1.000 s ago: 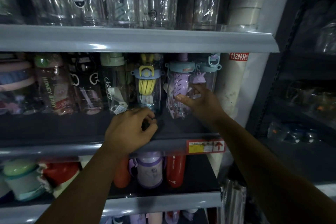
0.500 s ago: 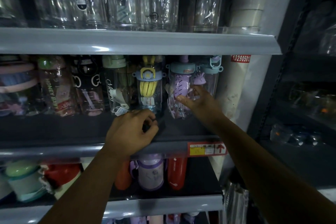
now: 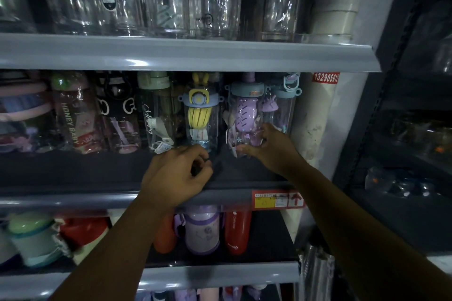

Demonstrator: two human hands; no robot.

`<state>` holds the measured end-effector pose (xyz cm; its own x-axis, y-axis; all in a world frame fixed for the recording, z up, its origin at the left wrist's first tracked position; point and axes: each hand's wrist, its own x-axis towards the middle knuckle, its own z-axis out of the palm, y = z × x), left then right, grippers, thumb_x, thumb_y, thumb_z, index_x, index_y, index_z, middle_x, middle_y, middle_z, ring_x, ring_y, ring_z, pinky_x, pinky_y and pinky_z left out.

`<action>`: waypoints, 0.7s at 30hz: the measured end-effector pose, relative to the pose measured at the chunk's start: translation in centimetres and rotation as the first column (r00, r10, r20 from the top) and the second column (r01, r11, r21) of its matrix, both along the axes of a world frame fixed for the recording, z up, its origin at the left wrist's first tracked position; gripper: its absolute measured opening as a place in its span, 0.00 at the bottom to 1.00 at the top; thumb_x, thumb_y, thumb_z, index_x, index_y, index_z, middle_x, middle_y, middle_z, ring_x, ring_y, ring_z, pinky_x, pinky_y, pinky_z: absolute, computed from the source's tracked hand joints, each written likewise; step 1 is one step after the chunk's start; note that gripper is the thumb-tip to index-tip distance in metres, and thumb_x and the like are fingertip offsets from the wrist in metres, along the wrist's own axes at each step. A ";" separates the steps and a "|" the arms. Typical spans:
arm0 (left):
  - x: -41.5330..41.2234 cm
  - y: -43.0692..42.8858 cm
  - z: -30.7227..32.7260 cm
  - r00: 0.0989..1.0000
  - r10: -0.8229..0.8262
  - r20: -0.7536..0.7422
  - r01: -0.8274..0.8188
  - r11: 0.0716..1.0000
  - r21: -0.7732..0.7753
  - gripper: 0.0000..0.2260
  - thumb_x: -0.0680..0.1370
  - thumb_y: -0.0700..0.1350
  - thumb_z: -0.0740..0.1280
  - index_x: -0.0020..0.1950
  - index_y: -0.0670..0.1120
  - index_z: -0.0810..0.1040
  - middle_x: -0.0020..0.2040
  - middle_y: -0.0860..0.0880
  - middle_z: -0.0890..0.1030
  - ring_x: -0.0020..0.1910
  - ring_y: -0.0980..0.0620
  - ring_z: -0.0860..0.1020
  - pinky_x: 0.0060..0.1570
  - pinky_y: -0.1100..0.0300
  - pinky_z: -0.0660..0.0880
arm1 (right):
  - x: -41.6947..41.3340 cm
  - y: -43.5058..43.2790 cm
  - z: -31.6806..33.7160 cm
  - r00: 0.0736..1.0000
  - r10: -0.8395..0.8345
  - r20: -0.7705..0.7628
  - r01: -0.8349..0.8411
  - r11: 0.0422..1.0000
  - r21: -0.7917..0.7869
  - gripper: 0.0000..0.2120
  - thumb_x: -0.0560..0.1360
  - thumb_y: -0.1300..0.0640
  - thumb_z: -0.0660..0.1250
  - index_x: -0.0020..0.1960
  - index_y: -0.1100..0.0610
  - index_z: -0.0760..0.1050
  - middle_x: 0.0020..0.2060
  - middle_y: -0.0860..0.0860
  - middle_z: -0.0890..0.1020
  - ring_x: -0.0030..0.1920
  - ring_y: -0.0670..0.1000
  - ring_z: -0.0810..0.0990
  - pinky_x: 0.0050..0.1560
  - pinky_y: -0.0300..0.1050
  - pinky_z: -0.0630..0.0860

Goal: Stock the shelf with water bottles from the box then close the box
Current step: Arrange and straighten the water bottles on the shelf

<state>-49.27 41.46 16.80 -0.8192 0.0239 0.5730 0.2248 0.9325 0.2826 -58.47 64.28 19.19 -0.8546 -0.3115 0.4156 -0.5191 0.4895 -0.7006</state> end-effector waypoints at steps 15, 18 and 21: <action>0.4 0.5 0.5 0.999 0.027 0.045 -0.027 1.000 0.001 0.21 0.74 0.65 0.57 0.56 0.56 0.81 0.46 0.60 0.84 0.47 0.57 0.82 0.46 0.58 0.78 | 0.0 0.3 0.1 0.996 -0.051 0.067 0.046 0.997 0.061 0.26 0.71 0.49 0.79 0.64 0.52 0.73 0.51 0.41 0.77 0.52 0.43 0.78 0.49 0.33 0.72; 0.4 1.0 0.7 0.997 0.031 0.068 -0.034 0.999 0.032 0.16 0.78 0.62 0.64 0.60 0.57 0.79 0.47 0.62 0.83 0.48 0.58 0.81 0.49 0.57 0.78 | 0.3 1.7 0.3 0.998 -0.062 0.033 0.057 0.991 0.122 0.22 0.72 0.51 0.78 0.62 0.53 0.75 0.47 0.39 0.76 0.51 0.45 0.80 0.47 0.31 0.72; -0.5 2.7 1.1 0.997 0.025 0.072 -0.036 0.987 0.159 0.16 0.78 0.59 0.68 0.63 0.56 0.76 0.52 0.61 0.81 0.51 0.56 0.80 0.54 0.53 0.79 | 0.3 3.3 0.5 0.990 -0.138 0.023 0.135 0.985 0.108 0.23 0.74 0.50 0.76 0.65 0.56 0.75 0.51 0.45 0.79 0.49 0.45 0.78 0.48 0.36 0.74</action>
